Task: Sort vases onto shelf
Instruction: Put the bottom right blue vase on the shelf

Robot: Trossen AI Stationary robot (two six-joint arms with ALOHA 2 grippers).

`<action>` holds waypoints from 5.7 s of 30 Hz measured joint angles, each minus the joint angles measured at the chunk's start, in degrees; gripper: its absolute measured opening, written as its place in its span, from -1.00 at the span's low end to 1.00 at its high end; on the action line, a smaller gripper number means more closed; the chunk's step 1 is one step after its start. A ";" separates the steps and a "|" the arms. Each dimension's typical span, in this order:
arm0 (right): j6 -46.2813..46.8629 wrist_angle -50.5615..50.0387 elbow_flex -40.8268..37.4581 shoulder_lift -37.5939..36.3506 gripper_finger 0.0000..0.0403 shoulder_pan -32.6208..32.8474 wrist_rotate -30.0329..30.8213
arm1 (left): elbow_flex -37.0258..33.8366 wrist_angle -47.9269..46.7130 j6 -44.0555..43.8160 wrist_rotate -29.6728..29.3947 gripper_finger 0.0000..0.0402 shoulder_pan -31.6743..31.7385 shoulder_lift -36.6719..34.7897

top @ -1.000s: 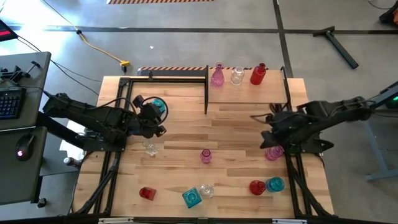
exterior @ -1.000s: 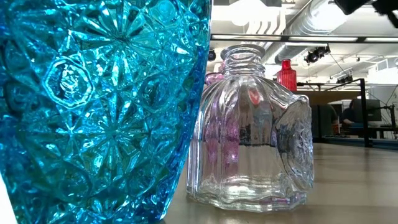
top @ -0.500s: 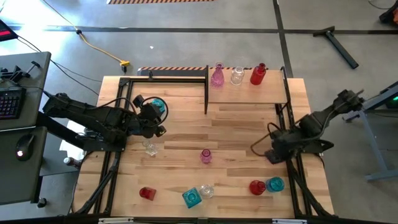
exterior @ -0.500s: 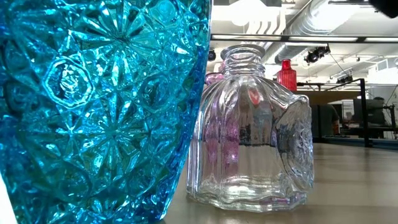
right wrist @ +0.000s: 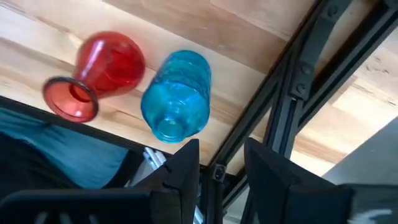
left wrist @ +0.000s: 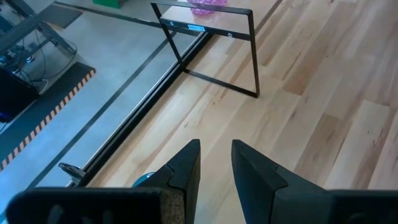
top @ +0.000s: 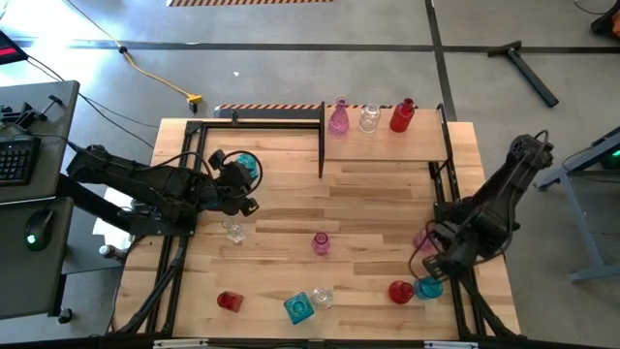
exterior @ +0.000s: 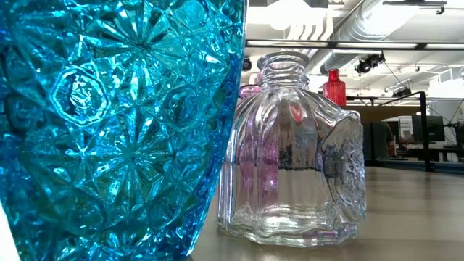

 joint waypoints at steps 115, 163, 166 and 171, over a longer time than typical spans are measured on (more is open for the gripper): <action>-4.38 4.01 -2.73 -18.55 -1.00 5.30 20.30 | 0.00 1.21 -0.39 3.48 -0.59 -0.07 0.01; -42.37 0.38 6.79 -24.99 -1.00 -38.70 44.45 | 0.00 1.19 1.14 3.48 -0.59 -0.06 -0.01; -42.77 -4.92 10.82 -24.97 -1.00 -41.44 45.52 | 0.00 1.20 1.14 3.48 -0.59 -0.07 0.00; -42.65 -12.37 16.94 -24.39 -1.00 -45.09 46.61 | 0.00 1.19 1.14 3.48 -0.59 -0.07 0.01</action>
